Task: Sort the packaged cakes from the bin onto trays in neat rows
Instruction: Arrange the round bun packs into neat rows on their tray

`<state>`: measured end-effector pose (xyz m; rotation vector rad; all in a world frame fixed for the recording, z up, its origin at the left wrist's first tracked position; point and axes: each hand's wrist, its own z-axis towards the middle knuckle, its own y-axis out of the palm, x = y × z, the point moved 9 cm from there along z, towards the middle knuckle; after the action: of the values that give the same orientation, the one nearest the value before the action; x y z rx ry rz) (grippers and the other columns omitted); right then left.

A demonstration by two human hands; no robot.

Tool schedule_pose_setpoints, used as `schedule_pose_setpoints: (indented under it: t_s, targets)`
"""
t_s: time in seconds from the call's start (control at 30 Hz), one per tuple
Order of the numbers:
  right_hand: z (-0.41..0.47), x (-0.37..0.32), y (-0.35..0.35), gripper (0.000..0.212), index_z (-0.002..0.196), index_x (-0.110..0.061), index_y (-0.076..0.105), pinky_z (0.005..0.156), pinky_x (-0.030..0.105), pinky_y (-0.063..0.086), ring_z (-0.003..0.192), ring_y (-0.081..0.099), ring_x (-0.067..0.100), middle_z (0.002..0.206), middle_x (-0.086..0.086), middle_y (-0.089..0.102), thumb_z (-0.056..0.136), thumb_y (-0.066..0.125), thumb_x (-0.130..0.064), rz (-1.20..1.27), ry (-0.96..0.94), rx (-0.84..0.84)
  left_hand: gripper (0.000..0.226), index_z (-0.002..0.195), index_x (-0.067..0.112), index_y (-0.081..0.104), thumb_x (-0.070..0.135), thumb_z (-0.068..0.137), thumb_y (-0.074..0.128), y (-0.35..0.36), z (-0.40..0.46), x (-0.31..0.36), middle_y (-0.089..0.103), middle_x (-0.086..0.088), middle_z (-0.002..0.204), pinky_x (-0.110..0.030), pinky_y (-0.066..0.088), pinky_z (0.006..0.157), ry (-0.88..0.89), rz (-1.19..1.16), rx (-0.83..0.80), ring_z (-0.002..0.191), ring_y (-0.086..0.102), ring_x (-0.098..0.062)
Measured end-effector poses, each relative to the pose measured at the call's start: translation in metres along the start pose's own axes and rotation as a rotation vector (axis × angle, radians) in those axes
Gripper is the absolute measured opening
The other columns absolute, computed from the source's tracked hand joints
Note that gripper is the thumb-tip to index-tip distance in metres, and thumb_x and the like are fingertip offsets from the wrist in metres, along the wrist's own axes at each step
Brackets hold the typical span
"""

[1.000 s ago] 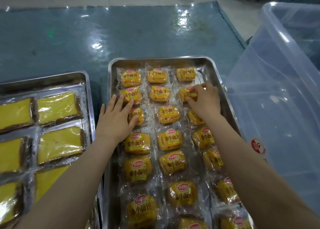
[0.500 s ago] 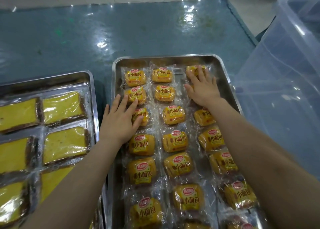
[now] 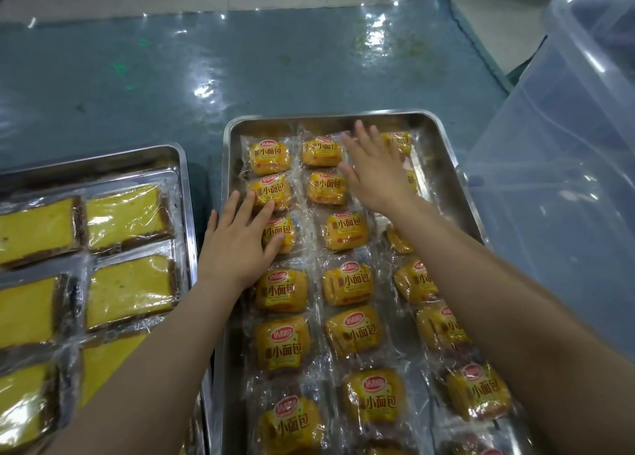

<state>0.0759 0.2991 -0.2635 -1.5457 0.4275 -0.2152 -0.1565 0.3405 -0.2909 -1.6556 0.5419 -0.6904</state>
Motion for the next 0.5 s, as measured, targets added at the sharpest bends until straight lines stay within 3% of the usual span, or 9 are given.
schedule_pose_setpoints:
  t_s: [0.17, 0.5]
  targets:
    - [0.007, -0.057, 0.025, 0.069, 0.152, -0.025, 0.004, 0.114, 0.047, 0.004, 0.146, -0.007, 0.024, 0.159, 0.002, -0.009, 0.095, 0.026, -0.057, 0.064, -0.157, -0.118, 0.067, 0.148, 0.036, 0.009, 0.064, 0.088, 0.014, 0.000, 0.000, 0.002, 0.005, 0.001, 0.158, -0.047, 0.001, 0.114, -0.003, 0.012, 0.006, 0.144, -0.008, -0.020]
    - [0.000, -0.027, 0.031, 0.072, 0.152, -0.026, 0.007, 0.117, 0.049, 0.001, 0.145, -0.013, 0.022, 0.160, 0.000, -0.008, 0.092, 0.022, -0.064, -0.016, -0.146, -0.146, 0.067, 0.148, 0.036, 0.008, 0.065, 0.088, 0.014, 0.000, 0.000, 0.000, 0.001, 0.003, 0.158, -0.048, -0.004, 0.114, 0.007, 0.012, 0.014, 0.144, -0.010, -0.019]
